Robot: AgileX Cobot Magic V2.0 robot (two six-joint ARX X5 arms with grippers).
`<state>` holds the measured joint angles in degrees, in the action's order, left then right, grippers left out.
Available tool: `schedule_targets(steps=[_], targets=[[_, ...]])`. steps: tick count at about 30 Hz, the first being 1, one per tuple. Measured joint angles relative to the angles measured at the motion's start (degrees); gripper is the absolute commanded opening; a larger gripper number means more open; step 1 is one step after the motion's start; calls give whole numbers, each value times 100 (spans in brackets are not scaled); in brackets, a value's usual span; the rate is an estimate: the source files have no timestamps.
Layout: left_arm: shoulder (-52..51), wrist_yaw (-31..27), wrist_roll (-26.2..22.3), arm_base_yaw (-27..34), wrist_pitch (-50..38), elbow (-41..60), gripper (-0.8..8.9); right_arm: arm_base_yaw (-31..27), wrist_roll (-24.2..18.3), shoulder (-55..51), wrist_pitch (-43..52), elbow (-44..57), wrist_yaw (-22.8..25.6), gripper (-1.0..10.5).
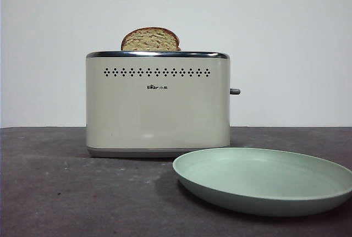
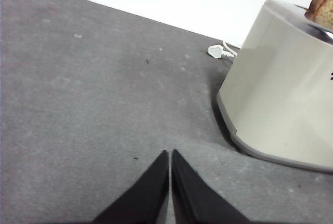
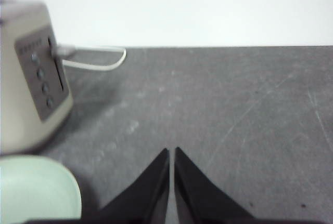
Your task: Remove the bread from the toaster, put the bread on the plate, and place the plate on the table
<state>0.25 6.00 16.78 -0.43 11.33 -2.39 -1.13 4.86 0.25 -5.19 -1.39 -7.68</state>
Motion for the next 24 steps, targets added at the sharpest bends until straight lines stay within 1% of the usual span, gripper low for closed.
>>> schedule_targets(steps=[2,7,10,12,15,19,22,24], targets=[[0,46,179,0,-2,0,7,0,190,0,138,0,0,5],[2,315,636,0,28,-72,7,0,870,0,181,-20,-2,4],[15,459,730,0,42,-297,7,0,1217,0,114,-166,-9,4],[83,570,785,0,15,-544,7,9,1370,17,116,-339,-55,4],[339,745,807,0,50,-885,7,22,1480,177,94,-640,-120,4],[857,990,809,0,173,-1287,7,28,1502,619,-256,-1161,-164,4],[1307,1359,798,0,181,-1663,7,28,1451,1069,-566,-1659,-413,4],[1633,1668,756,0,236,-1976,7,28,1333,1416,-857,-2059,-590,4]])
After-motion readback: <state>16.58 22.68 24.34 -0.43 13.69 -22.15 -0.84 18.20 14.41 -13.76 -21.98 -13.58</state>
